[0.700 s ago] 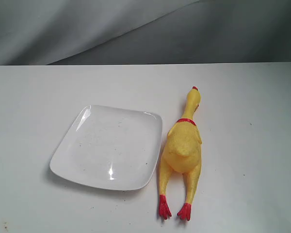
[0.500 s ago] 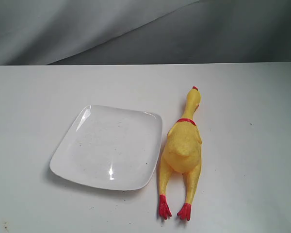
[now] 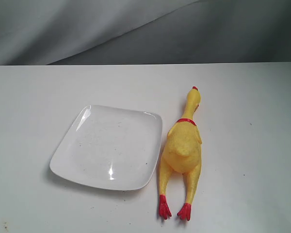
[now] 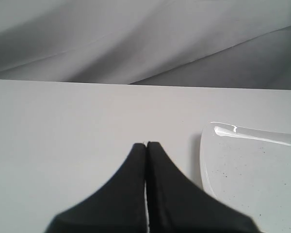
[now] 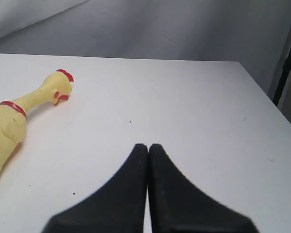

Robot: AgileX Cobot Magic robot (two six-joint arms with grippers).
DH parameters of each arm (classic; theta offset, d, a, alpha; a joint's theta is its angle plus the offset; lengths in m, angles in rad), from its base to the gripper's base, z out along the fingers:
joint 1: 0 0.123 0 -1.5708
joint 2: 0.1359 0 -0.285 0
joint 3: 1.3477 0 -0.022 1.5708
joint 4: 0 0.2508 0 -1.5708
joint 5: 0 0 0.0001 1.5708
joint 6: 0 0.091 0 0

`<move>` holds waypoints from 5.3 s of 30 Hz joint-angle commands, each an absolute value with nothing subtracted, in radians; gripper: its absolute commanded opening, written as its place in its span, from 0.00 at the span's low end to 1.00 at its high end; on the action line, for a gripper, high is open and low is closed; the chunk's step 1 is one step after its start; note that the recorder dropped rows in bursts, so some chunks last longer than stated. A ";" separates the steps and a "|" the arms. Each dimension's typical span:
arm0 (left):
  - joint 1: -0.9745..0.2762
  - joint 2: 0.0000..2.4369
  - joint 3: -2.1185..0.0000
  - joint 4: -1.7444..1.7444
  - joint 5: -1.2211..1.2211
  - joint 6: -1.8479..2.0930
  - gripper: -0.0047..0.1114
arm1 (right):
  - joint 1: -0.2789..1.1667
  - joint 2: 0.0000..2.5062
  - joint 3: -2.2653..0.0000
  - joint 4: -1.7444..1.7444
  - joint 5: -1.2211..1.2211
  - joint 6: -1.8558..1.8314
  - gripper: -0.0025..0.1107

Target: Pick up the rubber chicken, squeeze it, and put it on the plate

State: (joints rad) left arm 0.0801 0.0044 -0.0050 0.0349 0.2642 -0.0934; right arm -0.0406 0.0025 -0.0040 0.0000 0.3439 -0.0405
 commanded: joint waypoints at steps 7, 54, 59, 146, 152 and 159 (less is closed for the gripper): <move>0.082 0.000 0.000 0.036 0.266 -0.097 0.04 | -0.048 0.000 0.000 -0.007 0.186 -0.045 0.02; 0.082 0.000 0.000 0.036 0.266 -0.097 0.04 | 0.346 1.209 -0.666 -0.086 0.368 0.153 0.02; 0.082 0.000 0.000 0.036 0.266 -0.097 0.04 | 0.407 1.443 -0.666 -0.094 0.312 0.126 0.02; 0.082 0.000 0.000 0.036 0.266 -0.097 0.04 | 0.619 1.008 -0.666 -0.221 0.505 0.149 0.02; 0.082 0.000 0.000 0.036 0.266 -0.097 0.04 | 0.619 0.869 -0.666 -0.095 0.556 -0.059 0.02; 0.082 0.000 0.000 0.036 0.266 -0.097 0.04 | 0.619 0.819 -0.666 0.199 0.630 -0.369 0.02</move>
